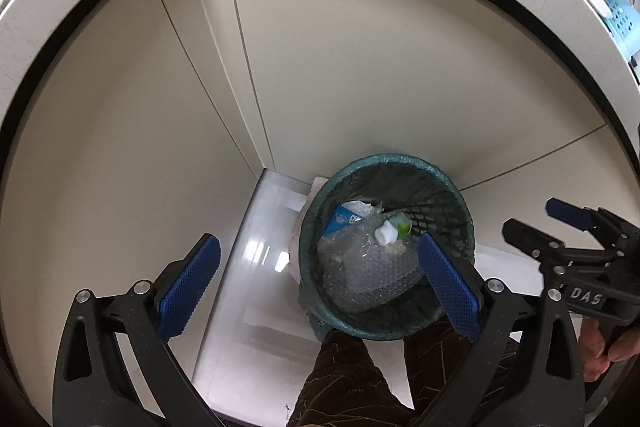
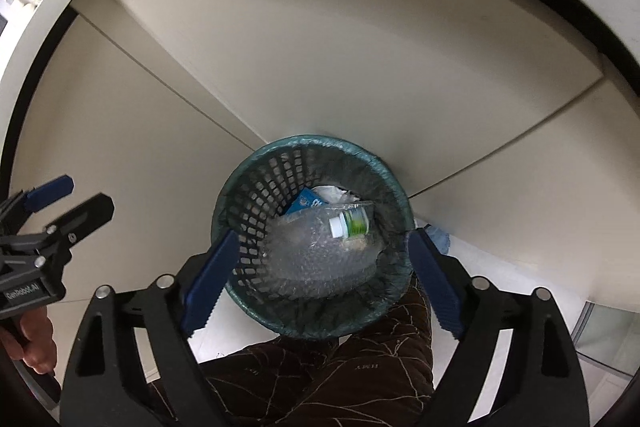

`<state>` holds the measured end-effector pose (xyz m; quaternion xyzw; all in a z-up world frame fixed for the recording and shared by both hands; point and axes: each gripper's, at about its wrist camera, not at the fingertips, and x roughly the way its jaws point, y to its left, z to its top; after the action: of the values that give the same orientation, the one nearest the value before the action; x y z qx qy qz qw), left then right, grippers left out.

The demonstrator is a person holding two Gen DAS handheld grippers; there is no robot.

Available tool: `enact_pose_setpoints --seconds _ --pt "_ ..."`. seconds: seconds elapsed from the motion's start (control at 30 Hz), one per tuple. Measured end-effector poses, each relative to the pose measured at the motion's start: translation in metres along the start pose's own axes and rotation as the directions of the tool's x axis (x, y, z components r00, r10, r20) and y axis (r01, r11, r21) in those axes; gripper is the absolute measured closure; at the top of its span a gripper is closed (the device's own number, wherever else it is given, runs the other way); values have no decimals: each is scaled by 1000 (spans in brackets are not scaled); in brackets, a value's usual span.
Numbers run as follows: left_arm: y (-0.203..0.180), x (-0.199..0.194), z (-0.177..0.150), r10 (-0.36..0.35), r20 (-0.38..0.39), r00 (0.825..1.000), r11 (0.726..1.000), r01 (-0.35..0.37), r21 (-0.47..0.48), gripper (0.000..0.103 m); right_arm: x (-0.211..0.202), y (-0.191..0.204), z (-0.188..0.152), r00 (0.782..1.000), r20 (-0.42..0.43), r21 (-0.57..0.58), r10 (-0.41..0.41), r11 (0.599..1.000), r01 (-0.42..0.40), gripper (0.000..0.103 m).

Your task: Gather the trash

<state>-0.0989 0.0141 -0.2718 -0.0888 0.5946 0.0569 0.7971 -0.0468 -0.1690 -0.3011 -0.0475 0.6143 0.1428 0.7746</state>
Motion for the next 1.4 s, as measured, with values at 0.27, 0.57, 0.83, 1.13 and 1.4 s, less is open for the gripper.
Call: enact_pose_setpoints --seconds 0.27,0.57,0.83,1.13,1.4 --pt "-8 -4 2 1 -8 1000 1000 -1 13 6 -30 -7 2 997 59 3 -51 999 51 8" --pt "-23 -80 23 3 77 997 1000 -4 14 6 -127 -6 25 982 179 37 -62 998 56 8" --pt "-33 -171 48 -10 157 988 1000 10 5 6 -211 0 38 964 251 77 -92 994 75 8" --pt "-42 -232 52 15 190 982 999 -20 25 6 -284 7 33 956 268 98 -119 991 95 8" --pt "-49 -259 47 -5 191 982 999 -2 39 6 -314 11 18 948 286 97 -142 988 119 8"
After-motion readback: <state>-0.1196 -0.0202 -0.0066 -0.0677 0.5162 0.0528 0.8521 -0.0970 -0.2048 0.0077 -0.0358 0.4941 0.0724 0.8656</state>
